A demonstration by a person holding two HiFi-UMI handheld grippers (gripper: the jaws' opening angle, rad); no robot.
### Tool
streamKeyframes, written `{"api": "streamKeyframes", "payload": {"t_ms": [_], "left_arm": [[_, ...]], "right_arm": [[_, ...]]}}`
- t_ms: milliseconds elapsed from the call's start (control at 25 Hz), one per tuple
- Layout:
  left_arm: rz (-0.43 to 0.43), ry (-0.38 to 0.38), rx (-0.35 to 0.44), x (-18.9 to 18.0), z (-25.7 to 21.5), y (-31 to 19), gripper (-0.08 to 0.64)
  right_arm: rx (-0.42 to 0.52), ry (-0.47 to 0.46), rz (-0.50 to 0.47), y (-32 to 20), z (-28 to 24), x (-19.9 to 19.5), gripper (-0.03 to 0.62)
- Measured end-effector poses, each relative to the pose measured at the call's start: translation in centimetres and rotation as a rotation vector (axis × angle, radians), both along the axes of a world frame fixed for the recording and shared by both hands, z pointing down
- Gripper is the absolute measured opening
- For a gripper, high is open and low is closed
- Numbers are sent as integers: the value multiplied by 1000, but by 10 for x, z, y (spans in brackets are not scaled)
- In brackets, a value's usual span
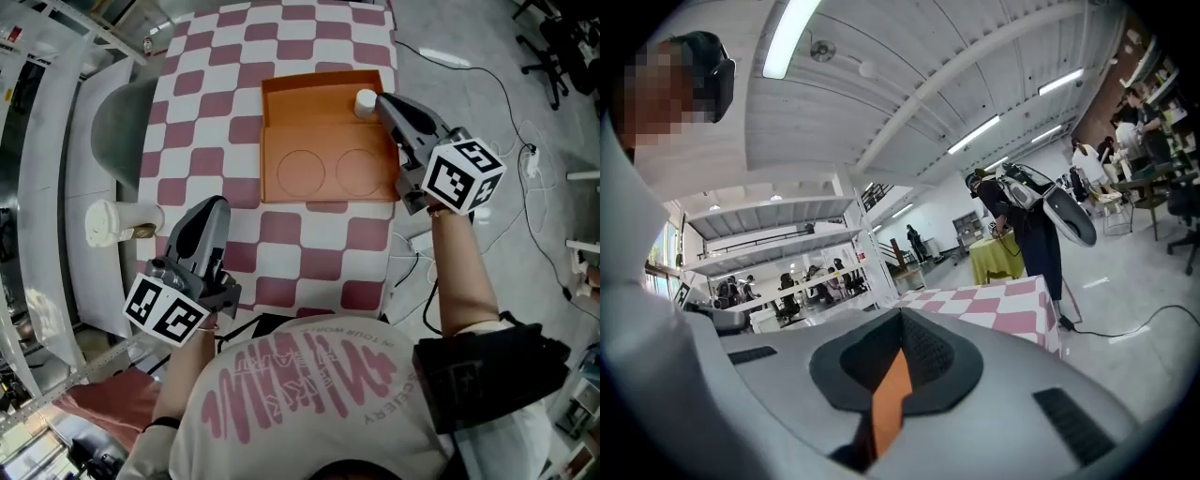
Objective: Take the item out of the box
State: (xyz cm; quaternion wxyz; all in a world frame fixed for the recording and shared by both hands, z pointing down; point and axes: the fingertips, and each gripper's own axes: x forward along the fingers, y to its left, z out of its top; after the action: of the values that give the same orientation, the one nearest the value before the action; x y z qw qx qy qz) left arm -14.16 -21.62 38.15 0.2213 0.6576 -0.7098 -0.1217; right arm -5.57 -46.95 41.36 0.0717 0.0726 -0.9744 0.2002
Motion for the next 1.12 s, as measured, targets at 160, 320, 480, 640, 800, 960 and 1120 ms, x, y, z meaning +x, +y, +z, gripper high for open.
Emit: {"api": "streamKeyframes", "payload": {"t_ms": [160,320,480,640,800,960,1120], "left_arm": [[-4,-14,-34,-1,6,7,8],[-26,15,-59,-4,18,9,8],[-18,36,-87,-1,28,5,8],[-21,47,-111,-2,33,3,8],[-29,68,-123,-1,38,-2,8],[-33,69,-136,1,42,-3,8],[-63,70,-150,-5,45,0,8]], "right_arm": [[30,49,-9,-12,16,-4,6],[78,96,-55,-17,30,-11,6],[141,157,-98,-24,44,-11,6],[153,207,-130,-31,59,-12,6],[183,250,-174,-34,67,-15,6],[194,244,-197,-35,70,-18,9],[201,250,-216,-37,72,-22,153]]}}
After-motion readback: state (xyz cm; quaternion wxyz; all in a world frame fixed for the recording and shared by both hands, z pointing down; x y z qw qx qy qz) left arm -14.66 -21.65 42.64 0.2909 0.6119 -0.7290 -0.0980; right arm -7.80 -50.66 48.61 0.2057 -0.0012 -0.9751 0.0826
